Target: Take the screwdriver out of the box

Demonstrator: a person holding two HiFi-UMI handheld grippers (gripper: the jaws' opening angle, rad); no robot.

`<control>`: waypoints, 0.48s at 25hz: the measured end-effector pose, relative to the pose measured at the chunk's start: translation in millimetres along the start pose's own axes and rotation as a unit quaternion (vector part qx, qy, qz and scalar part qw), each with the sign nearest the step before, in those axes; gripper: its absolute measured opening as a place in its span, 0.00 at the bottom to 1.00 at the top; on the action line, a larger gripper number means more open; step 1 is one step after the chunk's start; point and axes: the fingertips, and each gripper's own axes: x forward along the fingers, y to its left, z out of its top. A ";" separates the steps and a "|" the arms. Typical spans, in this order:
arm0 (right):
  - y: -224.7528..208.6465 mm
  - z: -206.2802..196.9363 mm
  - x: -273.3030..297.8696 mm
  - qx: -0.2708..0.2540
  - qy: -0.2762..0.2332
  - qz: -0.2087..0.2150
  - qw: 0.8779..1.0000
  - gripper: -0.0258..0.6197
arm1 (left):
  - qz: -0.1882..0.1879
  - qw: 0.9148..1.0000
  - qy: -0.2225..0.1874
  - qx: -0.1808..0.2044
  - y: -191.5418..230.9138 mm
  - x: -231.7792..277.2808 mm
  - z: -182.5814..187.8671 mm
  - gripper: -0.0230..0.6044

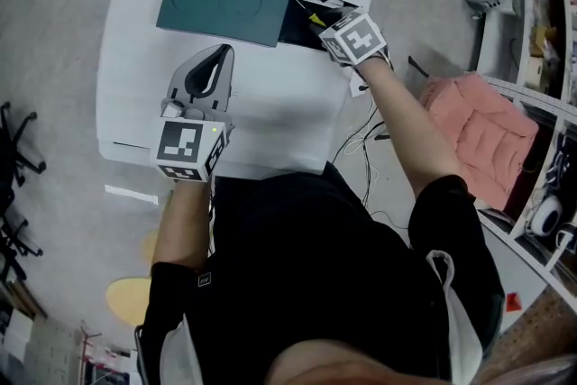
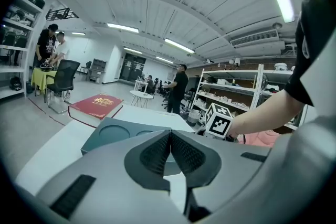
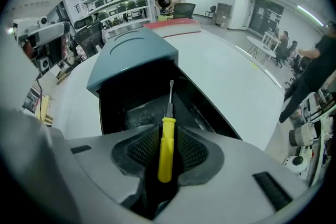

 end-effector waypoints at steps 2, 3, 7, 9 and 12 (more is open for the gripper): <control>-0.1 0.0 -0.3 -0.001 -0.004 -0.006 1.000 0.22 | -0.007 1.000 -0.002 0.001 -2.4 -1.3 2.0 0.06; 0.5 0.2 -0.3 -0.003 -0.004 -0.007 1.000 0.22 | -0.011 1.000 -0.002 0.002 -3.6 -2.7 2.9 0.06; 2.6 0.2 -4.8 0.003 -0.003 -0.008 1.000 0.17 | -0.022 1.000 -0.005 0.007 -7.1 -11.0 8.4 0.06; 2.8 -0.5 -10.1 0.014 -0.008 -0.008 1.000 0.17 | -0.025 1.000 -0.008 0.009 -7.0 -13.8 11.0 0.06; 5.5 -6.3 -15.9 0.019 -0.013 -0.006 1.000 0.17 | -0.032 0.999 -0.011 0.013 -8.8 -16.6 15.2 0.06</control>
